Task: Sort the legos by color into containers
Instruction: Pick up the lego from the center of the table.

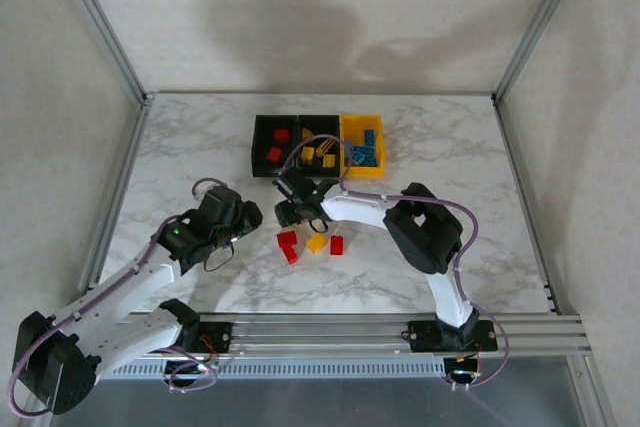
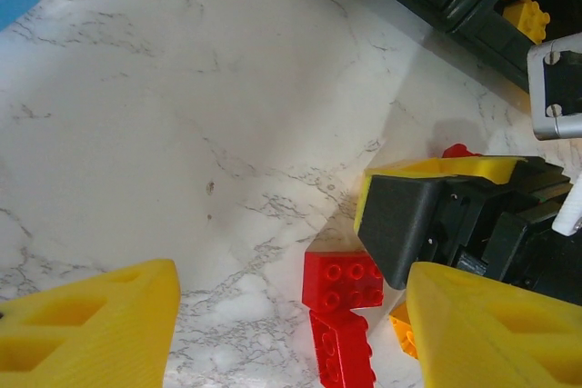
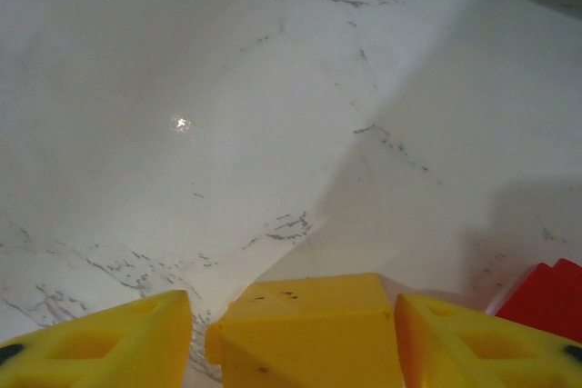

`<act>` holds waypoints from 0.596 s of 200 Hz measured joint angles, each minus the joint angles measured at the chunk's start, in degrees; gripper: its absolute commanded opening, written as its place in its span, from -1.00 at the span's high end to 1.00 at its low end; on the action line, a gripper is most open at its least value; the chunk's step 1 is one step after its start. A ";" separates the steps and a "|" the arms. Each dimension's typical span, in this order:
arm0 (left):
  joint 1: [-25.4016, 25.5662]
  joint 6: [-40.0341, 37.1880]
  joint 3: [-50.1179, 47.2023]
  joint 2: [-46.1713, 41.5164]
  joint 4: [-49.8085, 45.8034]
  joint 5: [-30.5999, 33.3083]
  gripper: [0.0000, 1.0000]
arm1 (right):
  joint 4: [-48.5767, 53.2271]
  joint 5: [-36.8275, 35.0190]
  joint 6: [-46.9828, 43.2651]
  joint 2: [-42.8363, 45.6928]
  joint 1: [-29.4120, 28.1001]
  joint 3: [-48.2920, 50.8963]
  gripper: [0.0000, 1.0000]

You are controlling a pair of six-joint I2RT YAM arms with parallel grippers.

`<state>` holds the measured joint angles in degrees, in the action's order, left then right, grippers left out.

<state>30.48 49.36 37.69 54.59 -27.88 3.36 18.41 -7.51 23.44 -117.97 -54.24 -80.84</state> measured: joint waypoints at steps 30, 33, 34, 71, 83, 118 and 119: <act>0.00 0.00 0.00 0.00 0.00 0.00 -0.33 | 0.39 0.04 -0.13 -0.02 0.00 -0.28 0.14; 0.00 0.00 0.00 0.00 0.00 0.00 -0.33 | 0.42 0.04 -0.09 -0.02 0.00 -0.28 0.14; 0.00 0.00 0.00 0.00 0.00 0.00 -0.33 | 0.42 0.04 -0.07 -0.02 0.00 -0.28 0.14; 0.00 0.00 0.00 0.00 0.13 -0.04 -0.33 | 1.16 -0.02 -0.13 0.44 0.00 -0.31 0.14; 0.00 -0.02 0.00 0.00 0.48 -0.28 -0.34 | 1.95 -0.15 -0.15 1.44 0.15 -0.31 0.14; 0.00 -0.04 0.00 -0.15 3.02 -1.97 -0.35 | 3.56 -0.50 -0.13 7.13 2.47 -1.46 0.13; 0.00 -0.04 0.00 -0.17 3.10 -1.99 -0.35 | 3.63 -0.50 -0.13 7.26 2.69 -1.60 0.13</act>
<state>30.48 49.32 37.69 54.41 -24.77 1.37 22.04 -8.01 23.31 -110.72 -51.55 -82.43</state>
